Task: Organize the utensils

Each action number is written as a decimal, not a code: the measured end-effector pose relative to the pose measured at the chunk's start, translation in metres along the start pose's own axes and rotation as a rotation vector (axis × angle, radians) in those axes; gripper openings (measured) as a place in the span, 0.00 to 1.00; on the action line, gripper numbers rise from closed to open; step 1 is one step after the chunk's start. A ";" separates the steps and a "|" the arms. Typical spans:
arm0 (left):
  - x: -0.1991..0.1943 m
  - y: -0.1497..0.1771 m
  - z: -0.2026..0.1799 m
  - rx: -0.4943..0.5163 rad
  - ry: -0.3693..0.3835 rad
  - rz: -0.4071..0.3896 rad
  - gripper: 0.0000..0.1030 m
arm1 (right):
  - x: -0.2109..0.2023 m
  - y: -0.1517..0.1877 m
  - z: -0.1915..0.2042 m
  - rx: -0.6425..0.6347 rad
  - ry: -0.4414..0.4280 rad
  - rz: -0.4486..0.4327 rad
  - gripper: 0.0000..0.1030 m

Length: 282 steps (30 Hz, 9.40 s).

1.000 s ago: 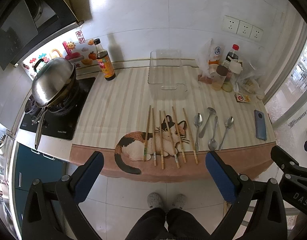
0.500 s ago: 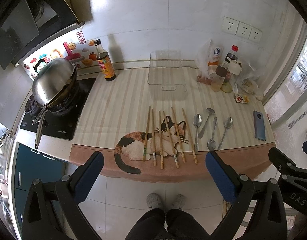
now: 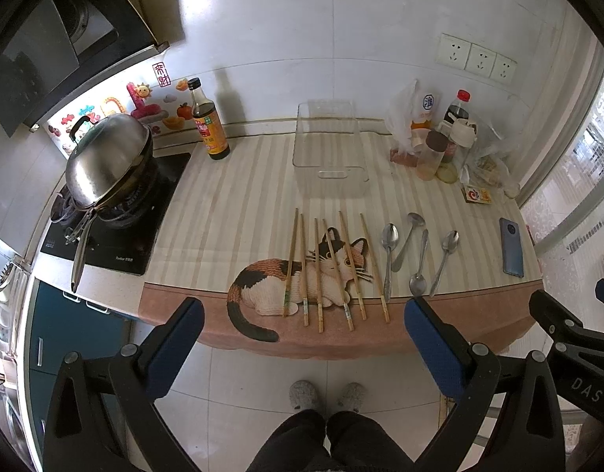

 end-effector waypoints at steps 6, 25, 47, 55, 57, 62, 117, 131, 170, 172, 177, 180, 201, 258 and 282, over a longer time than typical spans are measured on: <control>0.000 0.001 0.001 0.000 0.001 -0.001 1.00 | 0.000 -0.001 0.000 0.000 0.000 0.001 1.00; -0.004 0.000 0.001 0.002 0.005 -0.004 1.00 | -0.001 -0.001 0.000 -0.002 0.000 0.003 1.00; 0.032 -0.033 0.020 -0.073 -0.093 -0.089 1.00 | 0.023 -0.020 -0.009 0.053 -0.102 -0.093 1.00; 0.128 -0.057 0.057 -0.114 -0.144 0.064 1.00 | 0.102 -0.059 0.030 0.009 -0.179 0.002 0.56; 0.166 -0.063 0.063 -0.105 -0.127 0.130 1.00 | 0.133 -0.068 0.042 0.002 -0.214 0.063 0.46; 0.254 -0.071 0.059 -0.050 -0.027 0.306 0.69 | 0.201 -0.079 0.067 0.005 -0.217 0.178 0.33; 0.363 -0.129 0.060 0.109 0.089 0.480 0.08 | 0.351 -0.094 0.186 -0.030 -0.043 0.551 0.09; 0.302 -0.149 0.060 0.088 0.008 0.318 0.05 | 0.305 -0.098 0.182 -0.029 -0.115 0.405 0.07; 0.279 -0.385 0.004 -0.039 0.222 0.327 0.44 | 0.292 -0.381 0.199 -0.132 -0.379 0.367 0.42; 0.269 -0.379 0.015 -0.043 0.144 0.260 0.61 | 0.286 -0.378 0.191 -0.126 -0.361 0.344 0.43; 0.250 -0.361 0.035 -0.067 0.031 0.134 0.87 | 0.255 -0.360 0.169 -0.095 -0.302 0.243 0.55; 0.240 -0.347 0.045 -0.079 0.017 0.073 1.00 | 0.237 -0.346 0.151 -0.057 -0.308 0.159 0.67; 0.336 -0.164 0.019 0.010 0.075 0.422 0.73 | 0.271 -0.183 0.162 -0.028 -0.358 0.309 0.23; 0.262 -0.169 0.044 0.018 0.068 0.248 0.04 | 0.266 -0.108 0.167 -0.112 -0.250 0.385 0.07; 0.203 -0.341 0.025 -0.051 0.325 0.147 0.04 | 0.183 -0.300 0.166 -0.062 -0.460 0.161 0.06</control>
Point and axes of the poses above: each gripper's, at about its wrist camera, not at the fingertips, and x roughly the way its jaws point, z to its left, y to its underside, the point moved 3 cm from there along x, roughly the way its jaws point, and after that the axes turned 13 degrees about z, right-handed, at the moved point
